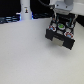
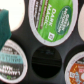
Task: Open the kcup holder, insert the kcup into the holder, and close the kcup holder
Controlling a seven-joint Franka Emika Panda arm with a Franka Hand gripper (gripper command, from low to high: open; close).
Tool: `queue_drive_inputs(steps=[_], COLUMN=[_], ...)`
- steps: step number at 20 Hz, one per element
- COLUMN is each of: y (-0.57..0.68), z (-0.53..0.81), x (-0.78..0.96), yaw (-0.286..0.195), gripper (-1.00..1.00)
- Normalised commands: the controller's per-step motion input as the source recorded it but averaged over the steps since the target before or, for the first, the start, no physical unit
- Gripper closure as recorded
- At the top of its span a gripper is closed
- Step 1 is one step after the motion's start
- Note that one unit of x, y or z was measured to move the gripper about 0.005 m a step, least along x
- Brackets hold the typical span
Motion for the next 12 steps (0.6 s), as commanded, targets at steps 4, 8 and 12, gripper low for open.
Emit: queue_drive_inputs(steps=[4,8,12], y=[-0.48,-0.56,-0.54], z=[0.37,0.28,0.23], x=[0.30,0.50,0.57], yaw=[0.099,0.033,0.010], gripper=[-1.00,-1.00,-1.00])
